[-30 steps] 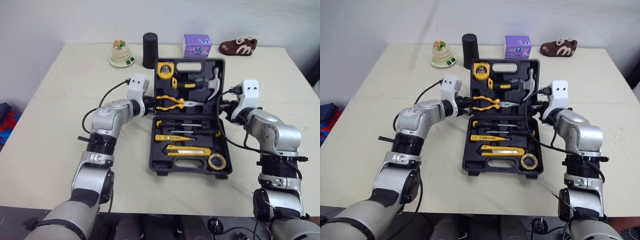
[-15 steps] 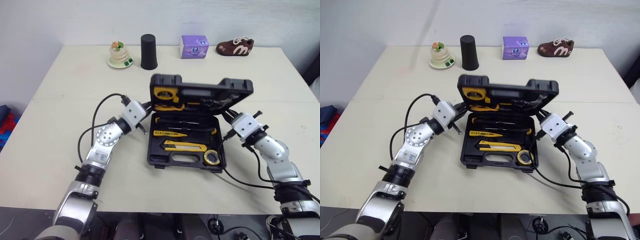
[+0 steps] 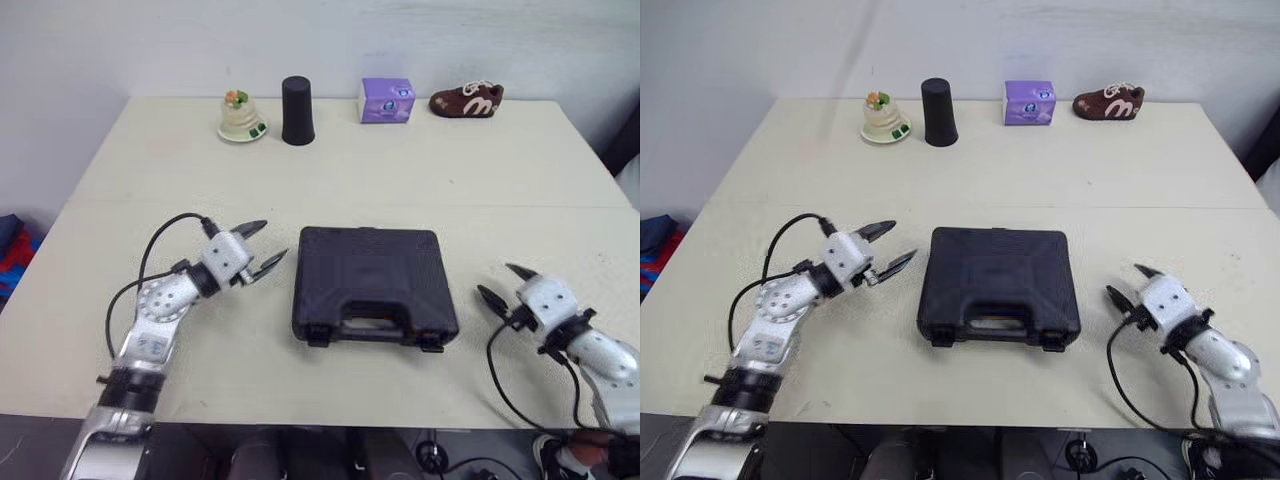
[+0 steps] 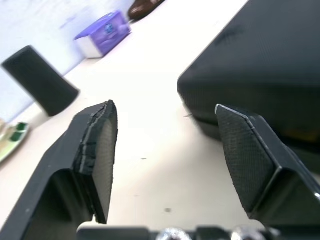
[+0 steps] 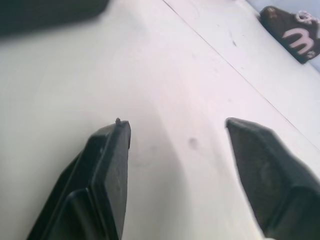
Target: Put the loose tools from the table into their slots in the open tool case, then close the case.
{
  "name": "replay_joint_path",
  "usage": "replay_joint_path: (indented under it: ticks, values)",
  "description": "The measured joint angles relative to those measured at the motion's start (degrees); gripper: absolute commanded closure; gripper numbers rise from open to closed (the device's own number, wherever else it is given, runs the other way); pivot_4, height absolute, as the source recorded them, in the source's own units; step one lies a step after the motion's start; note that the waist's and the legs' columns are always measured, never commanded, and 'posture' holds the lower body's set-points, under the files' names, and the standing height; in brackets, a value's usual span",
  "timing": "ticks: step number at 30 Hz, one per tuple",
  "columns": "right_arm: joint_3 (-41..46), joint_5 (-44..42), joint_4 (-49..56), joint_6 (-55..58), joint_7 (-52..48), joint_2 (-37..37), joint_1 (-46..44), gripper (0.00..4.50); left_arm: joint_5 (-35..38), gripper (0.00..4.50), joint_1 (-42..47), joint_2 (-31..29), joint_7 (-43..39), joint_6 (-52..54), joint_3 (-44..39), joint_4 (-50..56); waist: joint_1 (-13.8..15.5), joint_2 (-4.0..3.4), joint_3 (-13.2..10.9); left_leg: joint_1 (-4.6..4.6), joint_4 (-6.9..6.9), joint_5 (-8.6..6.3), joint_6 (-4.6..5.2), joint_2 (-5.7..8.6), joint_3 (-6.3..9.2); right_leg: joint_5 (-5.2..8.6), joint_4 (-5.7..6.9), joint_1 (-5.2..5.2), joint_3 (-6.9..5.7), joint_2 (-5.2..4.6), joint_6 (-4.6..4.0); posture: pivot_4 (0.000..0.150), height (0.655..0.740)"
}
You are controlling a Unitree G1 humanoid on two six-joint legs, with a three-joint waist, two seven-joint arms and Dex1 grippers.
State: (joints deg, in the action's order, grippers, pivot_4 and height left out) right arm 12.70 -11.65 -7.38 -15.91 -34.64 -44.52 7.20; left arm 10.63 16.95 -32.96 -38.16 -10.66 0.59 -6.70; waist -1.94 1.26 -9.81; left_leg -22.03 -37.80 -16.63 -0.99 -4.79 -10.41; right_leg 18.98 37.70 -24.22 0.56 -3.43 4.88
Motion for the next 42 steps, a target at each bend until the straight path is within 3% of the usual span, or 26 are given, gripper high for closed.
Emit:
replay_joint_path:
  ticks: [5,7,10,12,13,14,15,23,28,33,42]
  values:
    - [9.83,-7.58,13.28,11.0,-3.47,-0.94,13.04,1.47,4.94,1.47,-1.6,-5.16,-6.51,6.6,-4.16,0.34,0.17,0.02,-0.02,0.16,-0.06,0.02,0.06,0.09,0.26,-0.09,-0.03,0.29,-0.18,-0.02,-0.04,0.15,0.74]
    - [11.25,-10.08,18.69,14.93,-4.94,-1.01,16.22,2.01,4.9,1.41,2.08,-4.61,-7.23,7.57,-3.99,-1.33,0.47,0.08,-0.02,0.72,0.09,-0.32,0.12,0.1,0.39,-0.12,-0.32,0.97,-0.28,-0.06,-0.08,0.15,0.74]
    - [11.38,-13.93,25.45,20.34,-8.01,-0.95,20.34,3.35,4.44,2.29,10.29,-2.14,-7.57,10.47,-3.01,-7.64,0.77,0.17,0.06,0.87,0.24,-0.37,0.5,0.15,0.6,-0.14,-0.61,1.36,-0.38,-0.08,-0.05,0.15,0.74]
    - [10.63,-15.54,28.87,23.78,-9.21,-0.87,21.54,4.33,3.05,3.15,15.18,0.07,-7.79,11.41,-1.24,-12.08,0.69,0.2,0.08,0.85,0.26,-0.41,0.63,0.2,0.58,-0.15,-0.79,1.43,-0.43,-0.07,-0.02,0.15,0.74]
    - [10.05,-15.83,30.2,25.45,-9.74,-0.93,22.1,4.5,2.06,3.7,17.8,1.58,-7.8,11.51,-0.2,-15.04,0.66,0.21,0.09,0.82,0.22,-0.44,0.56,0.21,0.54,-0.15,-0.84,1.43,-0.43,-0.08,-0.02,0.15,0.74]
    - [9.5,-16.23,31.26,26.91,-10.29,-1.01,22.47,4.5,1.31,4.25,19.97,2.91,-7.77,11.57,0.63,-17.67,0.62,0.22,0.08,0.78,0.16,-0.46,0.52,0.22,0.49,-0.15,-0.9,1.42,-0.43,-0.08,-0.01,0.15,0.74]
    - [8.82,-16.34,32.23,28.16,-10.9,-1.15,22.76,4.5,0.29,4.41,22.46,4.29,-7.85,11.72,1.67,-20.79,0.53,0.22,0.08,0.76,0.13,-0.47,0.51,0.22,0.43,-0.16,-0.96,1.43,-0.42,-0.06,0.0,0.15,0.74]
    - [-1.51,-9.83,32.21,30.65,-13.55,-2.25,17.92,4.5,-6.56,4.41,41.47,16.15,-4.58,11.23,5.12,-48.24,0.41,0.48,-0.05,0.59,-0.15,-0.55,0.59,0.2,0.39,-0.23,-1.19,1.4,-0.43,-0.02,0.16,0.15,0.74]
    - [-3.59,-7.53,28.56,29.16,-12.95,-0.31,11.95,4.5,-8.27,4.41,46.87,18.65,-1.76,8.07,3.85,-60.33,0.12,0.71,-0.08,0.64,-0.15,-0.58,0.59,0.17,0.42,-0.24,-1.17,1.41,-0.41,0.01,0.19,0.15,0.74]
    - [-4.3,-4.3,23.41,25.82,-13.25,-0.38,7.01,4.5,-9.44,4.41,47.04,17.44,-8.81,2.34,3.41,-65.4,0.16,0.99,-0.16,0.65,-0.19,-0.57,0.56,0.14,0.39,-0.26,-1.13,1.41,-0.43,0.01,0.2,0.15,0.74]
    - [-3.99,1.06,12.85,19.04,-11.34,-0.15,-0.91,4.5,-11.15,4.41,44.84,15.1,-22.64,-5.94,3.81,-64.71,0.4,1.01,-0.16,0.58,-0.27,-0.72,0.68,0.2,0.35,-0.25,-1.17,1.41,-0.41,-0.1,0.19,0.15,0.74]
